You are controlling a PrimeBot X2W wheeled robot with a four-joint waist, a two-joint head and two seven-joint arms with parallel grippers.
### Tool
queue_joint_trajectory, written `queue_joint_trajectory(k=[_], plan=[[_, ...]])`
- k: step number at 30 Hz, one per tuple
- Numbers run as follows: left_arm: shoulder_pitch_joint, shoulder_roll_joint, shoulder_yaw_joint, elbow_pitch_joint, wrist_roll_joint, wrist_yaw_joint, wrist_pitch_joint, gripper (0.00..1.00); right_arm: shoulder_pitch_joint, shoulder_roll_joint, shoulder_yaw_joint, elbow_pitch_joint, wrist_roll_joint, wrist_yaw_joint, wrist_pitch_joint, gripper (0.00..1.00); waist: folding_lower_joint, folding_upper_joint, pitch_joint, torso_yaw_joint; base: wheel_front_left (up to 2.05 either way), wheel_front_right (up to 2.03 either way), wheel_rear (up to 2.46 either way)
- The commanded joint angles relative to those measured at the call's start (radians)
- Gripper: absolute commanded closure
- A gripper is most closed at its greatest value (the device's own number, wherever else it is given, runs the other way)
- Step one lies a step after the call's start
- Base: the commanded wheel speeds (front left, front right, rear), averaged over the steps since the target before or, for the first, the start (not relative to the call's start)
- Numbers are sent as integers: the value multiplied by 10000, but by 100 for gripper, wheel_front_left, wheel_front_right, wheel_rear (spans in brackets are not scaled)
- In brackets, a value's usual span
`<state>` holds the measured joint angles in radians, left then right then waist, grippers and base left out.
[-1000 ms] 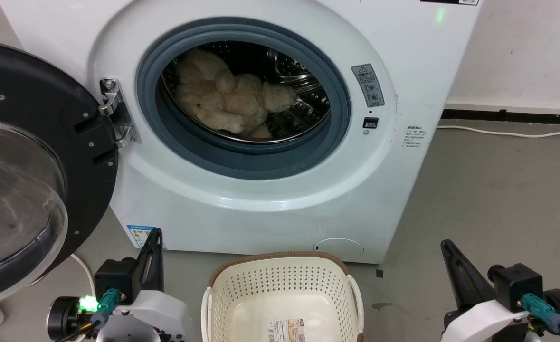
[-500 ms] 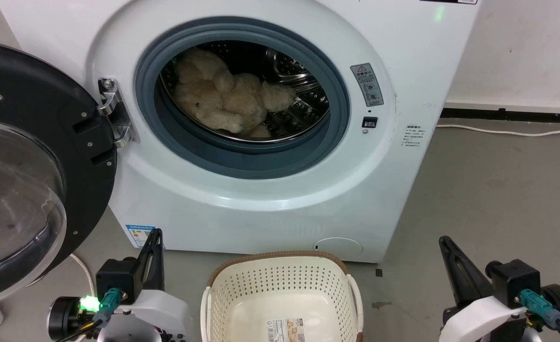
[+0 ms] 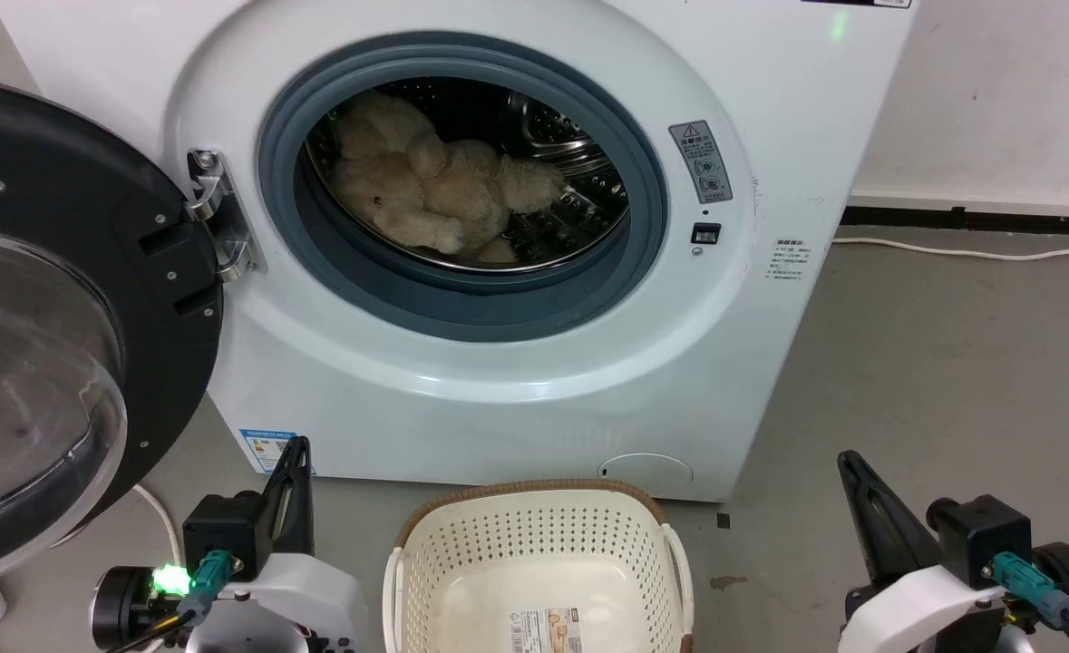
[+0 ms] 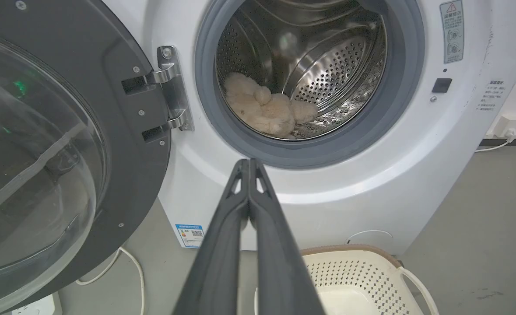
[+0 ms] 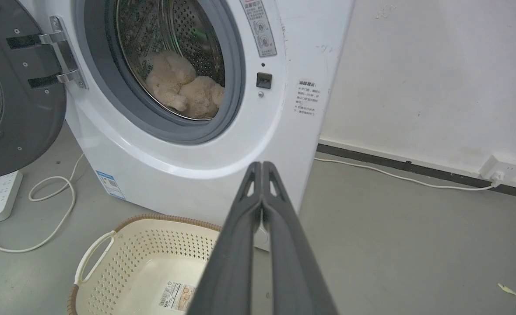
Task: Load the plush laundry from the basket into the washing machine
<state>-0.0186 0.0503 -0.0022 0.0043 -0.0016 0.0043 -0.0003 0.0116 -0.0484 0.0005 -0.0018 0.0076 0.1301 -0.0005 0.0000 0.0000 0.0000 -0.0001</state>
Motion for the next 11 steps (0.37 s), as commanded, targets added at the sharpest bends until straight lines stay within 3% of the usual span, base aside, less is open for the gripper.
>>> queue_joint_trajectory(k=[1,11], plan=[[186,-1,22,-43,16,-43,3,100,-116,-18,-5,18,-76,6,5,100,0,0,0,1,0,0,0],[186,-1,22,-43,16,-43,3,100,-116,-18,-5,18,-76,6,5,100,0,0,0,1,0,0,0]])
